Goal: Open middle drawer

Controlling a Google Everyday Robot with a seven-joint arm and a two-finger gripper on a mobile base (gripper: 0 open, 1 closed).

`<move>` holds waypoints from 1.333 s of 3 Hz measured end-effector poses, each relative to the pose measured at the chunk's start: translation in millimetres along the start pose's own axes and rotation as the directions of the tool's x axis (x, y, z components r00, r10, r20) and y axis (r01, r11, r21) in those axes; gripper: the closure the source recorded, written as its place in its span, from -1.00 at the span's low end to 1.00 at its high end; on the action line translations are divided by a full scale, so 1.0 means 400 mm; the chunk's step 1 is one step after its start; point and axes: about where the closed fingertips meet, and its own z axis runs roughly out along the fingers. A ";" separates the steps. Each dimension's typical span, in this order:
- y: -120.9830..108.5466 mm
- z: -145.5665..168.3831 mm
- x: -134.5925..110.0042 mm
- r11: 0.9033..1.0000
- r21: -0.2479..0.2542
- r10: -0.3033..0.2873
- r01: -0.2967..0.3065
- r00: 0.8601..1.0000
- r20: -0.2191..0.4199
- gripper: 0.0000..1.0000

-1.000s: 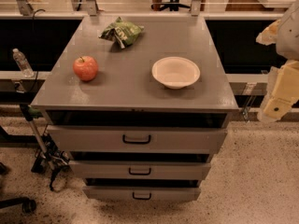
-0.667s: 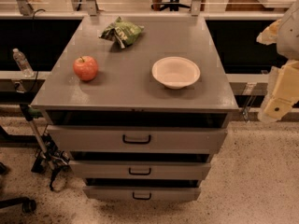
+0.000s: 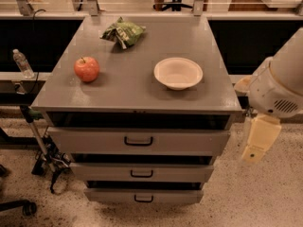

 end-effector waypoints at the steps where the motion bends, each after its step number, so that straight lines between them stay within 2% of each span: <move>1: 0.035 0.070 0.000 0.999 -0.032 -0.008 0.008 1.000 -0.004 -1.00; 2: 0.080 0.159 -0.021 0.998 -0.065 -0.019 0.022 0.998 0.057 -1.00; 3: 0.080 0.159 -0.021 0.998 -0.065 -0.019 0.022 0.998 0.056 -1.00; 4: 0.103 0.216 -0.001 0.997 -0.067 -0.031 0.034 0.998 0.048 -1.00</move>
Offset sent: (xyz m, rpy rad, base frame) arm -0.0237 0.0546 -0.1116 0.1719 0.0719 0.0822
